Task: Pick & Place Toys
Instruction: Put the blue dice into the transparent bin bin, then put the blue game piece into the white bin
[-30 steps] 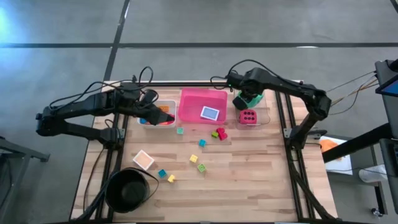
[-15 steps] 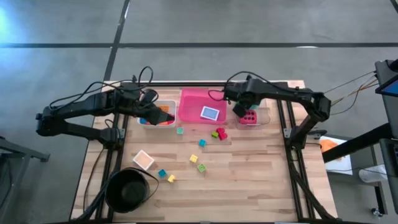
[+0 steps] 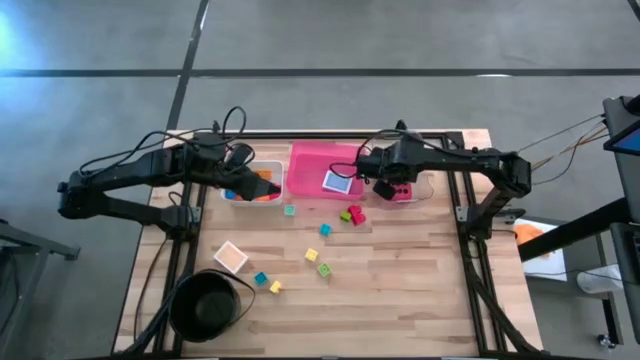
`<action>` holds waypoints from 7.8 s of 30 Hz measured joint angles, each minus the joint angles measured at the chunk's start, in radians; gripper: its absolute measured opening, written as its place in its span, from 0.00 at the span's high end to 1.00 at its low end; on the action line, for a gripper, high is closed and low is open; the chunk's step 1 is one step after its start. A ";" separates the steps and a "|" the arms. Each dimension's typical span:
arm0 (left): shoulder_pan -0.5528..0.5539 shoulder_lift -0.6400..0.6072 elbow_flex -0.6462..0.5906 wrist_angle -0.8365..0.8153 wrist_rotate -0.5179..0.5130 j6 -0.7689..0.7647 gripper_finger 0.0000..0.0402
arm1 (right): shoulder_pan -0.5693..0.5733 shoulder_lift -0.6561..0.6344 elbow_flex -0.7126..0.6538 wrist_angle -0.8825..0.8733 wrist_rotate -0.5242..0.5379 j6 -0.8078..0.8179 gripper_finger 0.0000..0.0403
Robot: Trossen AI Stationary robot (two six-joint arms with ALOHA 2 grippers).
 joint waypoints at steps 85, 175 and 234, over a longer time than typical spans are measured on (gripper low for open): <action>-0.210 0.305 0.000 -0.399 -0.054 0.350 0.15 | 0.408 -0.388 -0.002 0.300 -0.330 0.129 0.10; -0.289 0.415 -0.056 -0.440 -0.038 -0.093 0.68 | 0.432 -0.394 -0.043 0.288 -0.357 -0.001 0.10; 0.297 0.685 0.002 -0.372 -0.166 0.287 0.68 | 0.431 -0.394 -0.043 0.379 -0.349 -0.007 0.10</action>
